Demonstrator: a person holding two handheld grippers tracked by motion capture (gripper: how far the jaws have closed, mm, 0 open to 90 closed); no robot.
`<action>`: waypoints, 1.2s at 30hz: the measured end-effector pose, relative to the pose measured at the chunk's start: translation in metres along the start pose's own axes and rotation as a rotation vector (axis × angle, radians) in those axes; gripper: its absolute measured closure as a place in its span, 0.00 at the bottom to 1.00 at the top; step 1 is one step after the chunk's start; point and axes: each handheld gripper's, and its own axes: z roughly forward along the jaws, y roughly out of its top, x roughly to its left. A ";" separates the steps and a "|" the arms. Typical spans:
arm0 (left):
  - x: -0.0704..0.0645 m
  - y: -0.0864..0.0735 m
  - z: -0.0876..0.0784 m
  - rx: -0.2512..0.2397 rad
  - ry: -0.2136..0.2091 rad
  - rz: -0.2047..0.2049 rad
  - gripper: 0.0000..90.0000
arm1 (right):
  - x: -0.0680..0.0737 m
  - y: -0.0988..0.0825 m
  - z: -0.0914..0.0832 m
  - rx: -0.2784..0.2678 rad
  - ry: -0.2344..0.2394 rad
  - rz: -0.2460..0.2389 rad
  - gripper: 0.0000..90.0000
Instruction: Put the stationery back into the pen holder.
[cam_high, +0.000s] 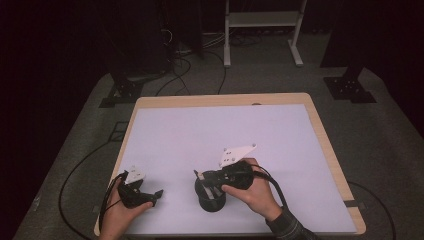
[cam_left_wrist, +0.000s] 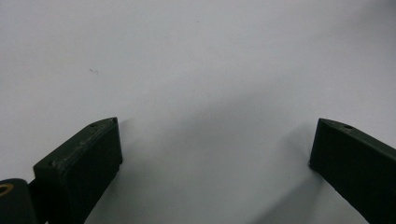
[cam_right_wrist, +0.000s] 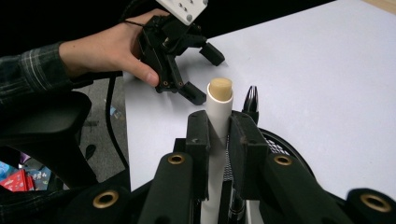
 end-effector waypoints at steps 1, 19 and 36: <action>0.000 0.000 0.000 0.000 0.000 0.000 0.02 | 0.000 0.000 0.000 0.000 0.000 0.000 0.87; 0.000 0.000 0.000 0.000 0.000 0.000 0.02 | 0.000 -0.002 0.002 -0.004 -0.026 -0.008 0.76; 0.000 0.000 0.000 0.001 0.000 0.000 0.02 | -0.022 -0.009 -0.027 -0.017 -0.160 0.029 0.48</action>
